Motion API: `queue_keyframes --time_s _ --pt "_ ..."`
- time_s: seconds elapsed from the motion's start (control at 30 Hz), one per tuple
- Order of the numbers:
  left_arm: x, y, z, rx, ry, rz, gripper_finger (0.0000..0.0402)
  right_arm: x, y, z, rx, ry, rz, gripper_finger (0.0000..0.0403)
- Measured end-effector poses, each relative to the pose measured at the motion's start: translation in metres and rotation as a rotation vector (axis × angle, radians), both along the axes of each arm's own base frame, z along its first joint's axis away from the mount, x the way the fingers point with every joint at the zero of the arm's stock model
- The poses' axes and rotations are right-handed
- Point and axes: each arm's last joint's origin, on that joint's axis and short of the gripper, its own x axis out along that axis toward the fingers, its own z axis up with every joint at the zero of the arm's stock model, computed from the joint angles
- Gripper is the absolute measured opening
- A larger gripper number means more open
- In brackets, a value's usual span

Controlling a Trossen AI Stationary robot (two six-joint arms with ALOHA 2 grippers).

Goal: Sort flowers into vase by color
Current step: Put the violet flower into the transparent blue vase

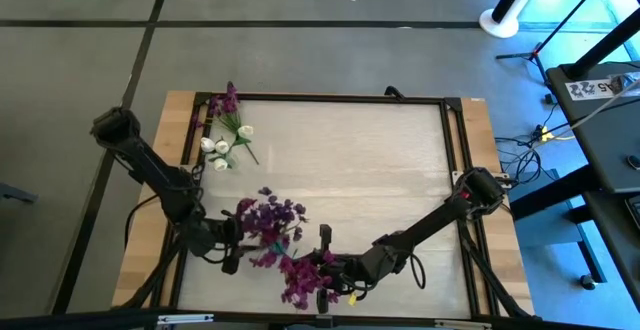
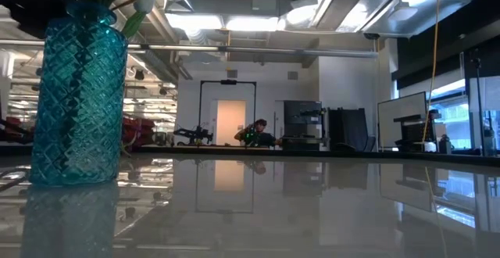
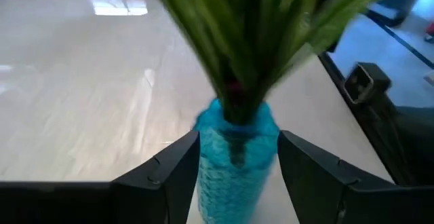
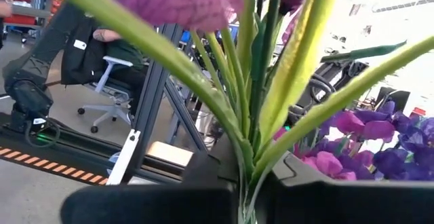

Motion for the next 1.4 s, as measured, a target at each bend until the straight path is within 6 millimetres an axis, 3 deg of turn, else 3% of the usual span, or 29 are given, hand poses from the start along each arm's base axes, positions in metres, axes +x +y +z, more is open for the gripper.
queue_keyframes --time_s 0.3,0.77,1.03,1.4 --pt "0.014 0.011 0.000 -0.056 0.009 -0.061 0.0195 0.000 -0.001 -0.001 0.006 0.012 -0.042 0.0012" --pt "0.025 0.001 -0.013 -0.045 -0.008 -0.091 0.0195 0.014 -0.026 -0.002 0.122 0.041 -0.110 0.0012" --pt "0.025 0.001 -0.014 -0.045 -0.004 -0.097 0.0195 0.016 -0.026 -0.002 0.095 0.031 -0.018 0.0012" --pt "0.025 0.001 -0.014 -0.042 -0.002 -0.095 0.0195 0.031 -0.052 -0.003 0.106 0.040 0.083 0.0012"
